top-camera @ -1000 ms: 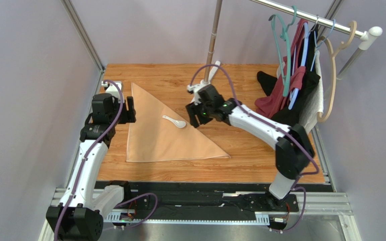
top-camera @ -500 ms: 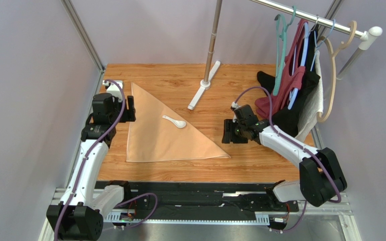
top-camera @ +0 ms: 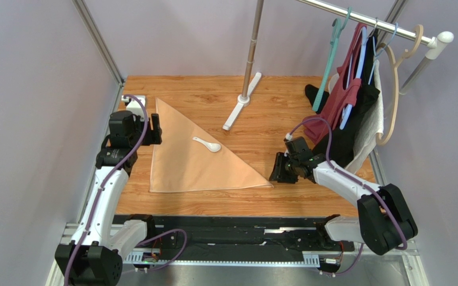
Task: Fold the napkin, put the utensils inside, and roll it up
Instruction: Fold the napkin
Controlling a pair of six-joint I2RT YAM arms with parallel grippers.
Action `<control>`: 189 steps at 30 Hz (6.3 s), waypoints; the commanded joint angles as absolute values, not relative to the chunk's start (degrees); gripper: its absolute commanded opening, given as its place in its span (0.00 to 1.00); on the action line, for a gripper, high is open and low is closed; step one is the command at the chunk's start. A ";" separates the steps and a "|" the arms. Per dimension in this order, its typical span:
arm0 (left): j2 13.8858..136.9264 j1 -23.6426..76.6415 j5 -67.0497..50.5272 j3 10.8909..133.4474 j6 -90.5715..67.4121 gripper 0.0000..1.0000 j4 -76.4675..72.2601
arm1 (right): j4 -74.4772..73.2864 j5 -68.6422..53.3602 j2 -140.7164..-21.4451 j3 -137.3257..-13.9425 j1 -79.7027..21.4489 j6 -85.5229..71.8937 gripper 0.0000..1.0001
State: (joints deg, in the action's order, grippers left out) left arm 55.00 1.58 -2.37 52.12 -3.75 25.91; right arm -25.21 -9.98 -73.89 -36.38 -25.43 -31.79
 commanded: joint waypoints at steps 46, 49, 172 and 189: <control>53.70 2.02 -4.22 53.61 -5.89 0.75 26.63 | -18.90 -14.94 -71.63 -31.29 -24.61 -33.14 0.33; 53.70 1.93 -4.22 53.61 -5.98 0.74 26.63 | -19.25 -15.03 -71.37 -30.85 -24.61 -33.40 0.32; 50.19 4.57 -4.83 54.05 -6.86 0.74 27.68 | -18.98 -8.09 -127.26 -111.09 -43.51 -19.69 0.00; 50.45 4.83 -4.48 54.05 -6.77 0.74 27.69 | -20.22 -6.24 -135.26 -116.45 -43.50 -18.98 0.00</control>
State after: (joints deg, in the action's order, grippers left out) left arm 50.48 4.49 -4.45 52.12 -6.74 28.16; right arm -20.71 -7.42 -133.56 -113.23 -43.27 -19.88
